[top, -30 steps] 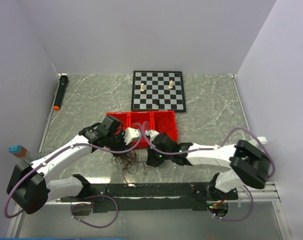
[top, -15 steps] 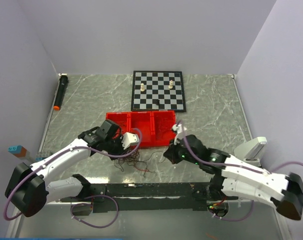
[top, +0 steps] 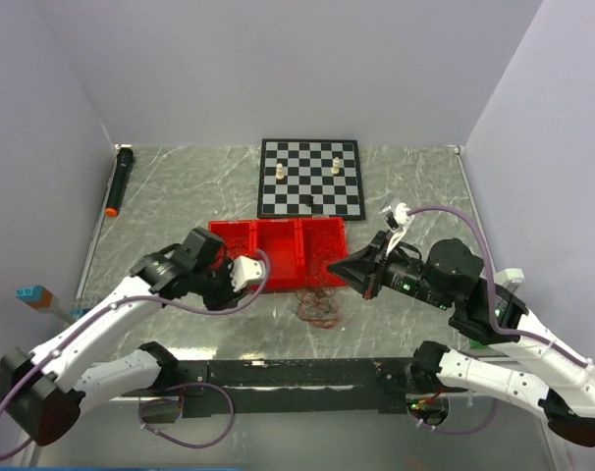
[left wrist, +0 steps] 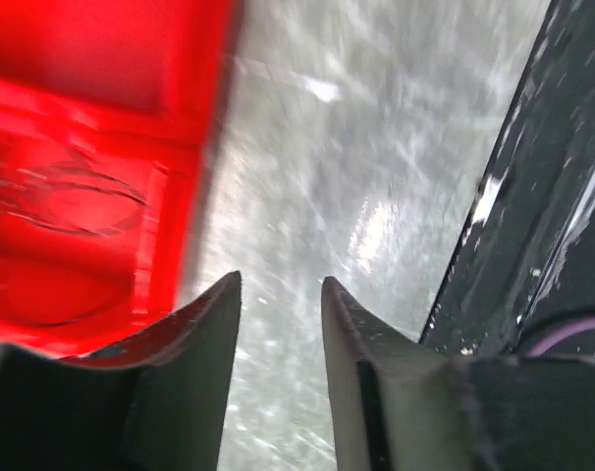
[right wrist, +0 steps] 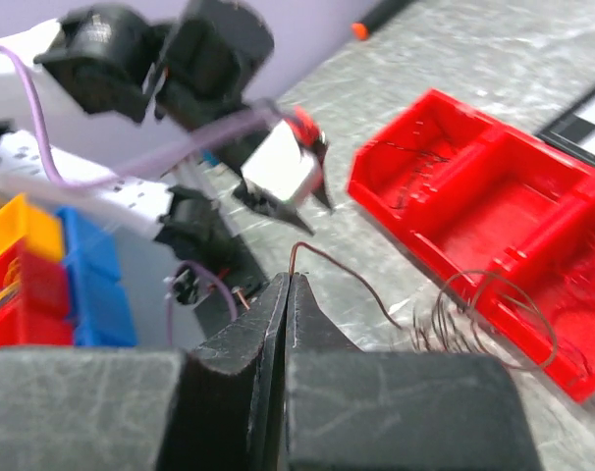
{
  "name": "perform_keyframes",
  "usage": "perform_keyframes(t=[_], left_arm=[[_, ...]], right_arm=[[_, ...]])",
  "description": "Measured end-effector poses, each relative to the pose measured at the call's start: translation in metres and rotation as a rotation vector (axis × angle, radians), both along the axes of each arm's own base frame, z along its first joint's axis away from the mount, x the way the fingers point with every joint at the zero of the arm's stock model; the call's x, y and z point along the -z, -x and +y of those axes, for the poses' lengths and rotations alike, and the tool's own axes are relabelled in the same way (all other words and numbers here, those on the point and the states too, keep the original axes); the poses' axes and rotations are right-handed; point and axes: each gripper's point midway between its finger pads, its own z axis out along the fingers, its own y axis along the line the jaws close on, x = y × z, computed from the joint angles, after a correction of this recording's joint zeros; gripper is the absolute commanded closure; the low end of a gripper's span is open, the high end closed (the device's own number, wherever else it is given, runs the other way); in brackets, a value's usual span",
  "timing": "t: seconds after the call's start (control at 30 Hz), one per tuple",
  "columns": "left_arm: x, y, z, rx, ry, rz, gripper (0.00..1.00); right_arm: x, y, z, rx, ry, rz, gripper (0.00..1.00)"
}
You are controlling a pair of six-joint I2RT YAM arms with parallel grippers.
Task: Untangle the cables
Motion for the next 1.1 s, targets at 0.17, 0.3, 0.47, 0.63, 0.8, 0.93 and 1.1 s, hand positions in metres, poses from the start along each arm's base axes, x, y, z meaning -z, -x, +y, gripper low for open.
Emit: perform_keyframes(t=[0.17,0.3,0.47,0.63,0.8,0.93,1.1], left_arm=[[-0.075,-0.011,-0.02,0.028,0.188,-0.172,0.32],[-0.12,-0.011,-0.04,0.052,0.37,-0.26,0.25],[-0.134,-0.007,-0.062,0.092,0.471,-0.188,0.23],[-0.119,0.003,-0.078,0.146,0.509,-0.06,0.25],[-0.11,0.016,-0.084,0.177,0.55,0.008,0.37],[-0.109,0.022,-0.088,0.196,0.576,0.035,0.6],[-0.105,0.028,-0.089,0.214,0.59,0.043,0.92]], right_arm=[[-0.014,0.011,0.009,-0.086,-0.004,-0.015,1.0],[-0.028,0.015,0.019,-0.137,-0.01,-0.029,1.0],[-0.043,0.019,0.035,-0.195,-0.019,-0.058,1.0],[-0.066,0.024,0.046,-0.239,-0.051,-0.11,1.0],[-0.092,0.026,0.054,-0.26,-0.095,-0.17,1.0],[-0.106,0.024,0.06,-0.268,-0.115,-0.207,1.0],[-0.122,0.024,0.064,-0.277,-0.134,-0.249,1.0]])
